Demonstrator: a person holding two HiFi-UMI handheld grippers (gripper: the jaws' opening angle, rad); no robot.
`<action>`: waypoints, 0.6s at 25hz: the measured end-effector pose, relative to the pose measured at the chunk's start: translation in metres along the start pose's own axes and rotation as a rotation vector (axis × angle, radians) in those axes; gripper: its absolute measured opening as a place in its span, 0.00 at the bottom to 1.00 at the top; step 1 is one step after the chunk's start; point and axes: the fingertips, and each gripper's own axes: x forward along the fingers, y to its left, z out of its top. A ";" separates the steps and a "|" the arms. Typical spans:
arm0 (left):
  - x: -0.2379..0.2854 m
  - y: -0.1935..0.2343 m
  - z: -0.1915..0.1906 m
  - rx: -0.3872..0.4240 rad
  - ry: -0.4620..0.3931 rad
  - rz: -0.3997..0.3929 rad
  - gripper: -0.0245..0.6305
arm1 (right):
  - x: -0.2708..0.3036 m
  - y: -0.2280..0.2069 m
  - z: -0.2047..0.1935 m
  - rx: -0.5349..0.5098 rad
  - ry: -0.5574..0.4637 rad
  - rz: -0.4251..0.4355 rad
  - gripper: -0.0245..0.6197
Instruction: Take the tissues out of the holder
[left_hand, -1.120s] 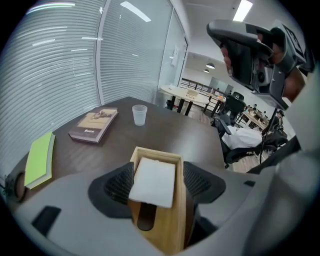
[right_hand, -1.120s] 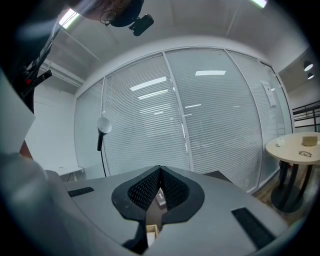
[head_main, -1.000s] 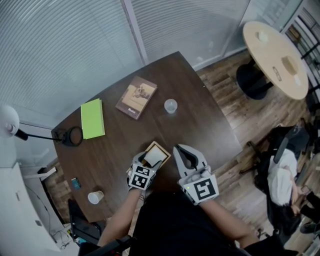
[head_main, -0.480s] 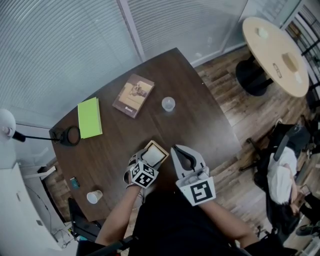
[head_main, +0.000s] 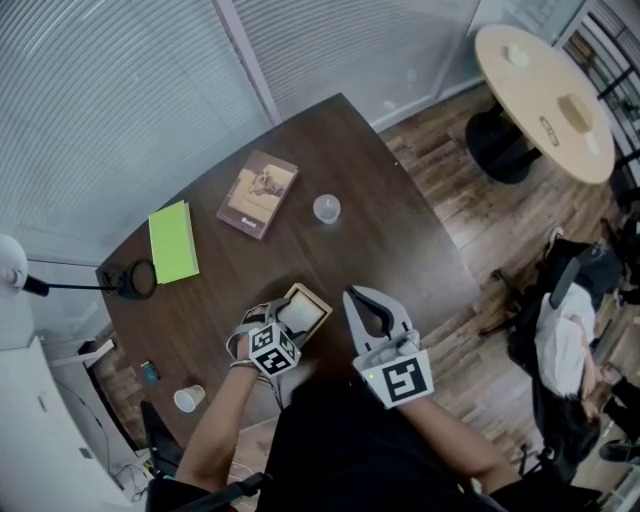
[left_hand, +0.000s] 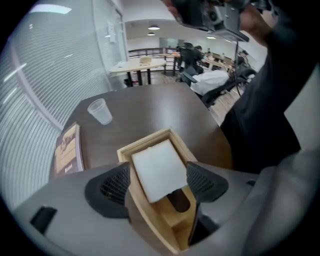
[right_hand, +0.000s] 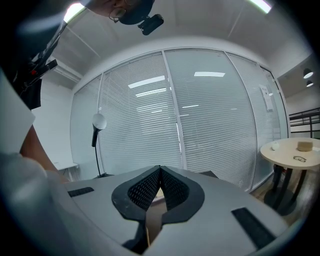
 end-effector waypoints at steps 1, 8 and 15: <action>0.001 -0.002 -0.001 0.074 0.016 -0.016 0.55 | 0.000 -0.001 -0.001 0.005 0.002 -0.001 0.05; 0.014 -0.004 -0.013 0.387 0.131 -0.131 0.62 | 0.000 0.006 -0.002 0.004 0.011 0.016 0.05; 0.025 -0.018 -0.013 0.576 0.165 -0.213 0.73 | -0.006 0.009 -0.001 -0.013 0.020 0.004 0.05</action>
